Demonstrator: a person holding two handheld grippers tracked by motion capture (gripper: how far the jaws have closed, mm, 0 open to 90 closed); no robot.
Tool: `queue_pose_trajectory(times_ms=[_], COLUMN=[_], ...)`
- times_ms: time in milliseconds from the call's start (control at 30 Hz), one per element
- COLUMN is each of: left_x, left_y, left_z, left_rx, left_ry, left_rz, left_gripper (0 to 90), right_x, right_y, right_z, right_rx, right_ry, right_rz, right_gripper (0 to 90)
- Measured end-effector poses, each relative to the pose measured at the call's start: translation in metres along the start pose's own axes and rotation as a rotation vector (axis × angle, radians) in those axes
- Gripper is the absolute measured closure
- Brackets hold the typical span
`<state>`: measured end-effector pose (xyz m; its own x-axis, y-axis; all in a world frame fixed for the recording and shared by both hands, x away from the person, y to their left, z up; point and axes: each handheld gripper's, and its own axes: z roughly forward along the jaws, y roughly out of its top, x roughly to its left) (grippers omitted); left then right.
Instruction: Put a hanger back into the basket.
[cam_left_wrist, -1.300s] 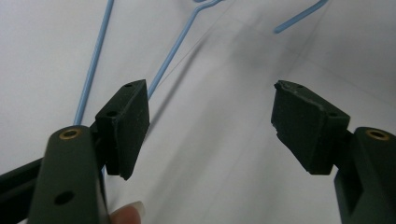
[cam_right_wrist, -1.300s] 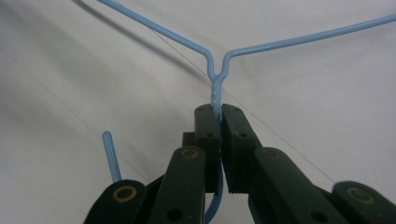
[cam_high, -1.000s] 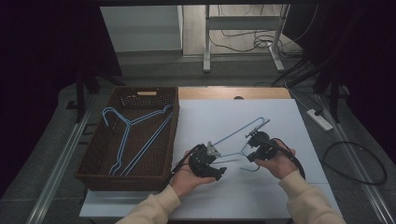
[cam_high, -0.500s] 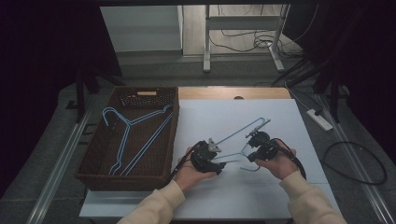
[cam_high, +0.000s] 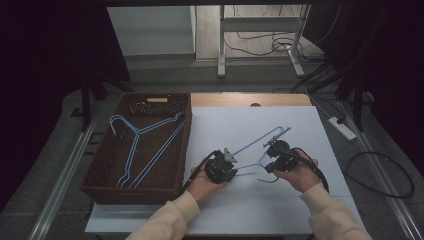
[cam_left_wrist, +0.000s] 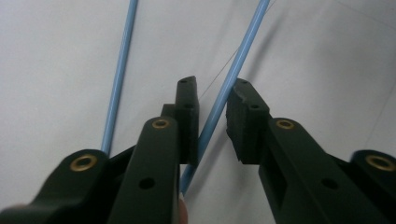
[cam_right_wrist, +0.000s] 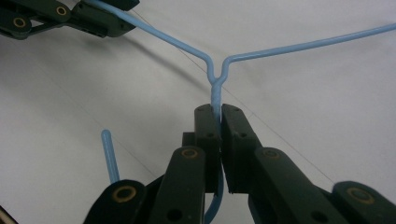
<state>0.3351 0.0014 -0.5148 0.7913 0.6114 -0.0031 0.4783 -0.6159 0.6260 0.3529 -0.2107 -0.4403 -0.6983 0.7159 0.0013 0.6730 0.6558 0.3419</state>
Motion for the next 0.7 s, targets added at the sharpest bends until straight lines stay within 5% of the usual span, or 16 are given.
queue_pose_trajectory(times_ms=[167, 300, 400, 500, 700], left_x=[-0.005, -0.01, -0.011, -0.009, -0.006], left_y=[0.001, 0.002, 0.003, 0.004, 0.005], left_z=[-0.002, -0.005, -0.008, -0.012, -0.021], left_rx=[-0.01, -0.038, -0.062, -0.079, -0.127], left_ry=[0.018, 0.023, 0.031, 0.034, 0.042], left_rz=[0.058, 0.085, 0.079, 0.071, 0.031], left_gripper=[79.1, 84.7, 86.7, 86.8, 86.9], right_x=[-0.004, -0.011, -0.016, -0.021, -0.034], right_y=[-0.002, -0.004, -0.007, -0.014, -0.033], right_z=[-0.004, -0.012, -0.021, -0.033, -0.057], right_rx=[-0.04, -0.157, -0.299, -0.495, -0.748], right_ry=[0.004, 0.005, 0.019, 0.019, 0.02], right_rz=[0.018, 0.049, 0.09, 0.12, 0.201], right_gripper=[85.5, 64.8, 51.8, 42.2, 39.5])
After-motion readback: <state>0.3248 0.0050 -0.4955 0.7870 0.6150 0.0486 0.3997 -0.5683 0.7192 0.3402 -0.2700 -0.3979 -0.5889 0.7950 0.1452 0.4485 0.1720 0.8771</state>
